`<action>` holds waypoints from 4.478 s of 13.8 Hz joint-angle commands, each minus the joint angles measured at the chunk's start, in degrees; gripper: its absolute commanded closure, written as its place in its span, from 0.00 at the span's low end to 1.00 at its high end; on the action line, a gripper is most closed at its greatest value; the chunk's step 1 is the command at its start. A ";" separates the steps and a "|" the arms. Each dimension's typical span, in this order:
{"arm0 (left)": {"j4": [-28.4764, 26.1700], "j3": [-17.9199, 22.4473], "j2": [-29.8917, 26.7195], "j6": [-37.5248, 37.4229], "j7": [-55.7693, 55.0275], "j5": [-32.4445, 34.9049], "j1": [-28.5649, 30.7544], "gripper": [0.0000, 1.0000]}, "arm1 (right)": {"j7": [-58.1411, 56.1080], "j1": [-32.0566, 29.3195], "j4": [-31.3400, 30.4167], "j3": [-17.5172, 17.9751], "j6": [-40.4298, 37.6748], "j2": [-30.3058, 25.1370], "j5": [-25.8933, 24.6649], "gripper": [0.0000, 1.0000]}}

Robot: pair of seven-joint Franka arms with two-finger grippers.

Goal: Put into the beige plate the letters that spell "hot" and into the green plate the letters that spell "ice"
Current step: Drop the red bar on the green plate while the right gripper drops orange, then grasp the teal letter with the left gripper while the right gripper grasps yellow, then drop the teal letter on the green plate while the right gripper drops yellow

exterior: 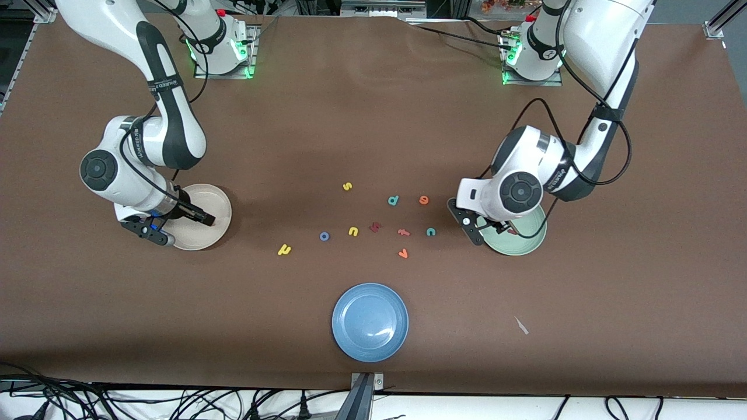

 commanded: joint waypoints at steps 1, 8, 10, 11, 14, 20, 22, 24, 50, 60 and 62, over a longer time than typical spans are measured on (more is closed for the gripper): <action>4.20 0.12 2.59 -0.38 -11.87 -2.44 -1.36 0.00 | 8.91 0.22 5.89 2.65 0.03 3.88 3.55 0.00; 5.00 0.21 8.39 17.01 -41.42 -2.71 -4.62 0.00 | 19.06 4.42 14.52 5.66 0.21 11.09 2.76 0.00; 5.00 0.21 10.23 20.00 -44.07 -2.62 -5.23 0.00 | 18.71 5.49 18.38 5.65 -0.49 13.99 1.37 0.00; 5.00 0.21 11.29 22.10 -44.34 -2.71 -5.49 0.00 | 18.80 5.75 19.44 5.74 -0.84 15.13 0.49 0.00; 4.91 0.30 12.26 26.61 -44.61 -2.27 -5.85 0.05 | 18.88 7.60 21.73 5.92 -0.85 16.98 0.30 0.00; 3.95 0.74 12.61 26.35 -46.36 -1.92 -7.43 0.36 | 18.80 7.60 26.83 5.92 -0.85 22.52 0.83 0.00; 3.86 0.82 13.14 26.34 -47.42 -1.83 -7.43 0.36 | 18.80 7.60 27.88 5.92 -0.85 23.75 0.92 0.00; 3.86 1.18 13.41 26.17 -48.30 -1.83 -7.43 0.36 | 18.80 7.60 28.59 5.92 -0.85 24.46 0.92 0.01; 4.82 1.35 5.58 -1.93 -49.80 6.26 -4.27 1.00 | 18.53 7.34 32.72 5.92 -1.72 27.63 3.29 0.99; 3.59 1.35 6.20 -9.16 -39.60 8.10 2.85 0.81 | -7.88 7.25 12.11 -2.33 -13.77 6.56 0.57 1.00; 2.37 1.35 6.20 -9.25 -39.69 8.10 2.85 0.23 | -14.04 7.25 4.99 -4.71 -10.53 2.42 0.57 1.00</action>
